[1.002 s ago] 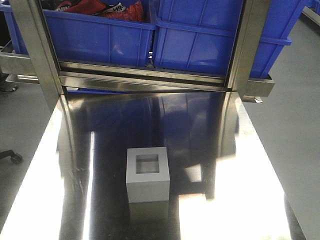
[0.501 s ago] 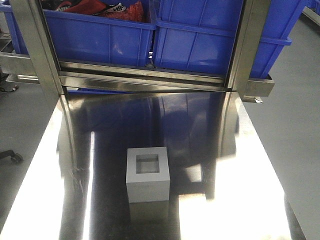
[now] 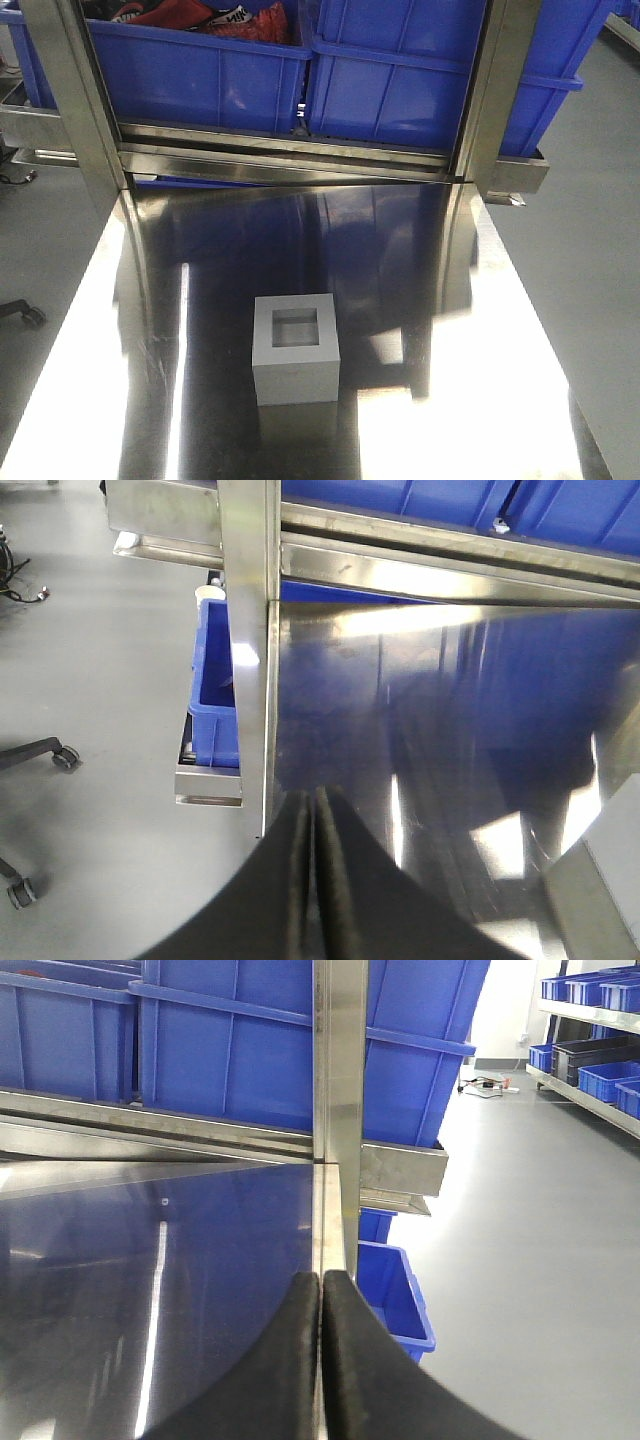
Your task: Sort gray base to blue bin
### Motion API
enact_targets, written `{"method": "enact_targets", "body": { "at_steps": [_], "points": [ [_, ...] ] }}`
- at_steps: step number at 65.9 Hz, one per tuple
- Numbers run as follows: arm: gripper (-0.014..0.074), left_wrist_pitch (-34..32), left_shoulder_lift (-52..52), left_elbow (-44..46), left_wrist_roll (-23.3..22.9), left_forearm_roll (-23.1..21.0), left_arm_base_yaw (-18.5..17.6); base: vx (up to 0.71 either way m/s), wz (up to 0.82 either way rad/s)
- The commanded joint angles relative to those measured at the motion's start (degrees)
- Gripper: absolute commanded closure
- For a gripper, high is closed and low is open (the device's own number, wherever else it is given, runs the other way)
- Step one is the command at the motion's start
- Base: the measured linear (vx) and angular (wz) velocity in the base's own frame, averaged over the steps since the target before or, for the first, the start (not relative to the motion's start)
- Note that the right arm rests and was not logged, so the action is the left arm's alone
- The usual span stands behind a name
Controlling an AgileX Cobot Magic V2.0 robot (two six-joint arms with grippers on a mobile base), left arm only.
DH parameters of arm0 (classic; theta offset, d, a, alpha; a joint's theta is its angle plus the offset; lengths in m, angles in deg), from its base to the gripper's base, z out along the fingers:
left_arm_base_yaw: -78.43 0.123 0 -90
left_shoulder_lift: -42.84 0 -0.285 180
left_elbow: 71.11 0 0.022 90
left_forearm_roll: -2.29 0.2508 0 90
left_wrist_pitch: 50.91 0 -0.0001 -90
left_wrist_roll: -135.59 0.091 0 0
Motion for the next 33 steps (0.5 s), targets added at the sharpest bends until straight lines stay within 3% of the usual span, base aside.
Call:
{"method": "enact_targets", "body": {
  "at_steps": [1,21,33],
  "points": [
    [0.0602,-3.63,0.45,1.93,-0.57,-0.72,-0.27,0.00,0.00],
    [0.0595,0.12,0.45,1.93,-0.57,-0.72,-0.27,0.00,0.00],
    [0.0537,1.76,0.45,1.93,-0.57,-0.72,-0.27,0.00,0.00]
  ]
}}
